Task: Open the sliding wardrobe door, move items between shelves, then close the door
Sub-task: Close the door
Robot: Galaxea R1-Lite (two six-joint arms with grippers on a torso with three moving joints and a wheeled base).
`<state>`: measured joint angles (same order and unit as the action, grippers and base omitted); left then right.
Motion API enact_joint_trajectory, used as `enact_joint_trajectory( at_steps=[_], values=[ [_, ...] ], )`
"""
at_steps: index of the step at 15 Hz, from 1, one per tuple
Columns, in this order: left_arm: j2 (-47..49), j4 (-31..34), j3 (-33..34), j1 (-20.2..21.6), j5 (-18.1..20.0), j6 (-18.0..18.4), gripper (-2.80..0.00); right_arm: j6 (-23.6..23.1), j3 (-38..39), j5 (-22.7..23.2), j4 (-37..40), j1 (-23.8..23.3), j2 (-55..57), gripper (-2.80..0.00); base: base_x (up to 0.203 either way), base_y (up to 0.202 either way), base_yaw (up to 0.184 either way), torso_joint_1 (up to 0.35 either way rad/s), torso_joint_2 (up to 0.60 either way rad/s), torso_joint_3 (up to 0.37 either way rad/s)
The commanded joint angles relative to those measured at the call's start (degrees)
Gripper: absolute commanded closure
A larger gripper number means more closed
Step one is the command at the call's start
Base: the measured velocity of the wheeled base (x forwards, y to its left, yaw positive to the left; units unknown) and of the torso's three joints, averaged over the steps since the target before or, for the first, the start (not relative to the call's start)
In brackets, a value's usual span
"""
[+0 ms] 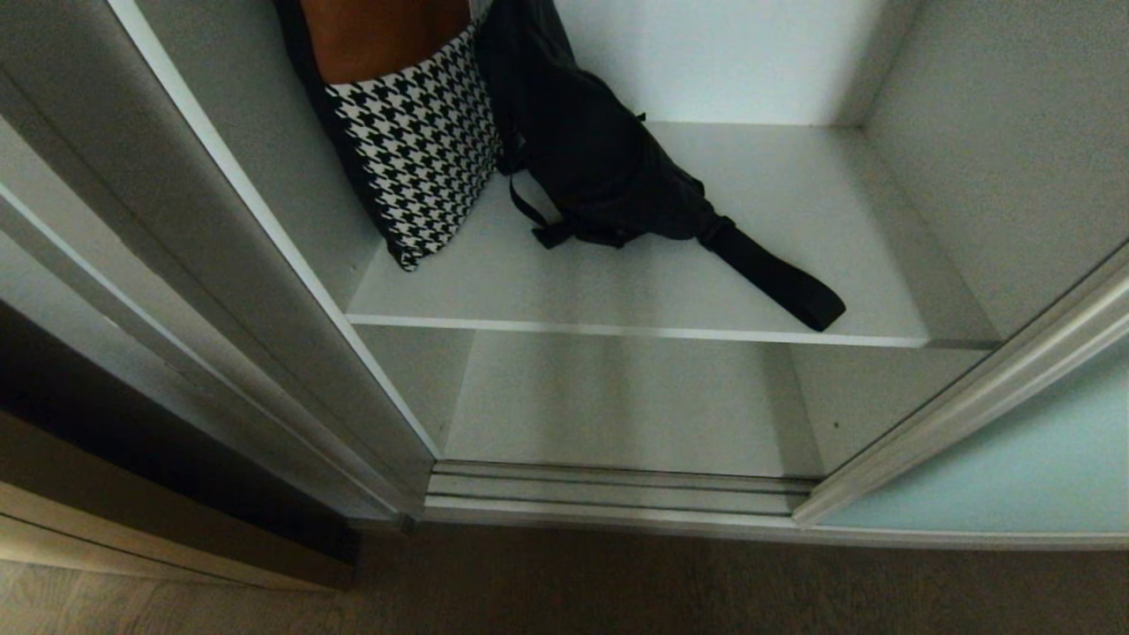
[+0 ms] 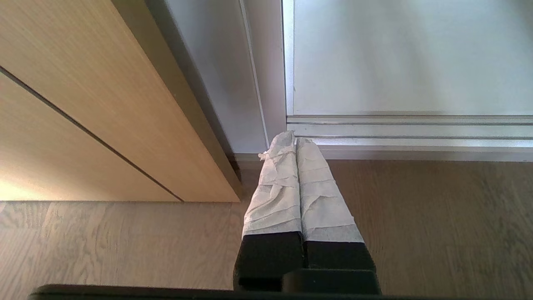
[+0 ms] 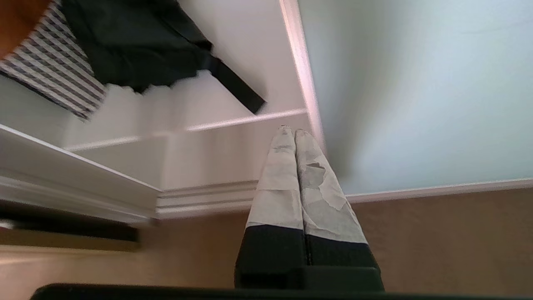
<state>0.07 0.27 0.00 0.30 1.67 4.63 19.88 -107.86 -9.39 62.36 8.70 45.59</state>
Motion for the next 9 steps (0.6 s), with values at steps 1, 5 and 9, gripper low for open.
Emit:
enact_joint_trajectory(
  at_steps=[1,5,9],
  values=[
    [0.1,0.0,0.0,0.0,0.0,0.0,0.0,1.4,1.5,-0.2,-3.4,0.7,1.3,0.0,0.0,0.0,0.0,0.0,0.0,0.0],
    [0.1,0.0,0.0,0.0,0.0,0.0,0.0,1.6,8.0,-2.4,-8.9,1.3,1.8,0.0,0.0,0.0,0.0,0.0,0.0,0.0],
    [0.0,0.0,0.0,0.0,0.0,0.0,0.0,1.6,12.7,-4.1,-16.4,1.4,3.4,0.0,0.0,0.0,0.0,0.0,0.0,0.0]
  ],
)
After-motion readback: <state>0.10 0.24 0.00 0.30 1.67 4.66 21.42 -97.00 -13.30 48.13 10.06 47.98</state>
